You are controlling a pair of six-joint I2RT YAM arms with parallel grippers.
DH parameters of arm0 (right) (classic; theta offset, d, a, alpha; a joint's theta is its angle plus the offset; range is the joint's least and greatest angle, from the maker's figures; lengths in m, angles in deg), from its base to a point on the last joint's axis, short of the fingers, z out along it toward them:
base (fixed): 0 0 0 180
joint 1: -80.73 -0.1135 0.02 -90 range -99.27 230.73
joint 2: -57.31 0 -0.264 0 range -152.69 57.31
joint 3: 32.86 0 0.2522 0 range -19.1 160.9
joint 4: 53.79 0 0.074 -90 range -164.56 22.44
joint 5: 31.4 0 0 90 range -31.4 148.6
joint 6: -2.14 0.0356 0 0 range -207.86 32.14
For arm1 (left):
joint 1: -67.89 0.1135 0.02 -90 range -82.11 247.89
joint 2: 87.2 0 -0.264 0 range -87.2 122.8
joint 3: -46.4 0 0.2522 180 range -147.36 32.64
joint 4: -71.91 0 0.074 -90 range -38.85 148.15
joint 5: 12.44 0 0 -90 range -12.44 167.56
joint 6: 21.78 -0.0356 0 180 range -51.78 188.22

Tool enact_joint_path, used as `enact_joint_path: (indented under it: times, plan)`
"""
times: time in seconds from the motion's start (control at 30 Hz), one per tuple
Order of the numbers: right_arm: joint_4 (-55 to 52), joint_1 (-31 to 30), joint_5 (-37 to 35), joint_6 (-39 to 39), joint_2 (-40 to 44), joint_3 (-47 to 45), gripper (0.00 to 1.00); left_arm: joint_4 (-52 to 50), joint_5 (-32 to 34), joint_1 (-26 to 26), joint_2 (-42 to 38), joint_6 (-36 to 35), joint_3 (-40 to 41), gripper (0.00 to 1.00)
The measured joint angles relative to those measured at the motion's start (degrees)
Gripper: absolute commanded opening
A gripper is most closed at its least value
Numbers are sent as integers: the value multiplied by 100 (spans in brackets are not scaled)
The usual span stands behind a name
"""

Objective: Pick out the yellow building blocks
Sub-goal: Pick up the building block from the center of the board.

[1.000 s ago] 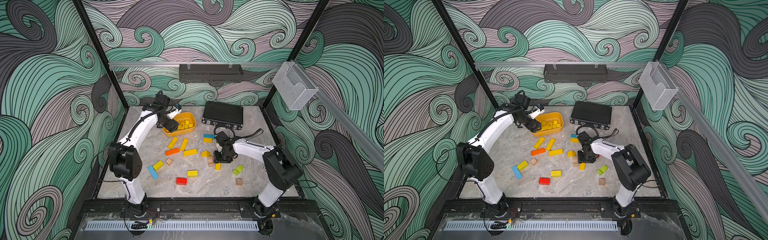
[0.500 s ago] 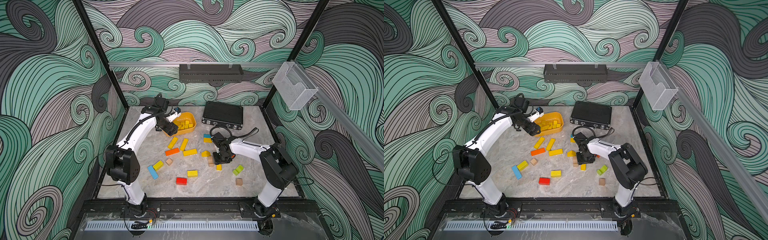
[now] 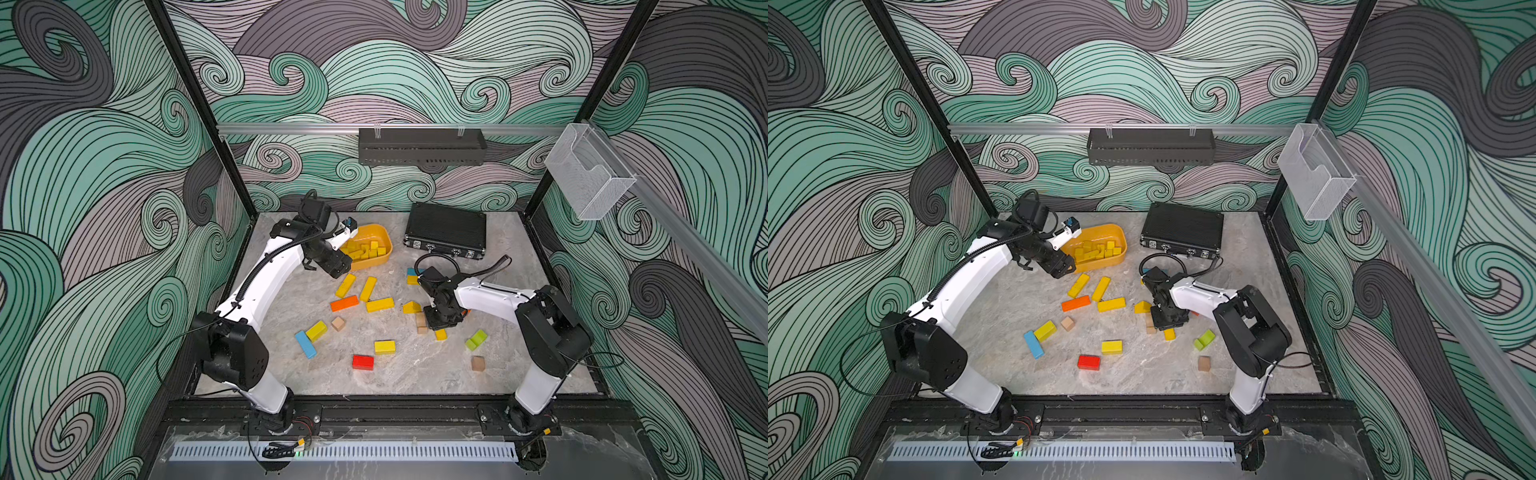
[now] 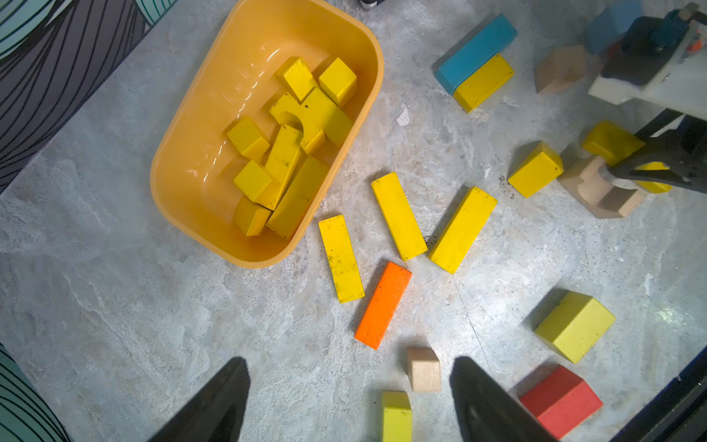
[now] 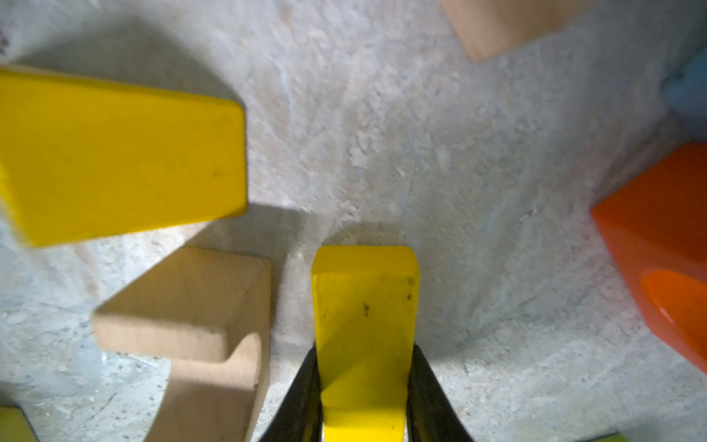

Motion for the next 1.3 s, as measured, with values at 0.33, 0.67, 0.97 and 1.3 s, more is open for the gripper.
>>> enact_joint_path:
  times: [0.33, 0.67, 0.97, 1.3]
  plan:
    - [-177, 15, 4, -245, 33, 68, 17, -85, 85, 0, -354, -59, 354, 83]
    - [-796, 216, 216, -675, 326, 1381, 17, -310, 146, 0, -595, -214, 905, 81]
    - [-962, 323, 684, -992, -369, 3329, 17, -402, 173, 0, -1014, -365, 1362, 80]
    - [-964, 387, 1220, -1279, -2406, 6227, 17, -444, 188, 0, -1169, -586, 1655, 80]
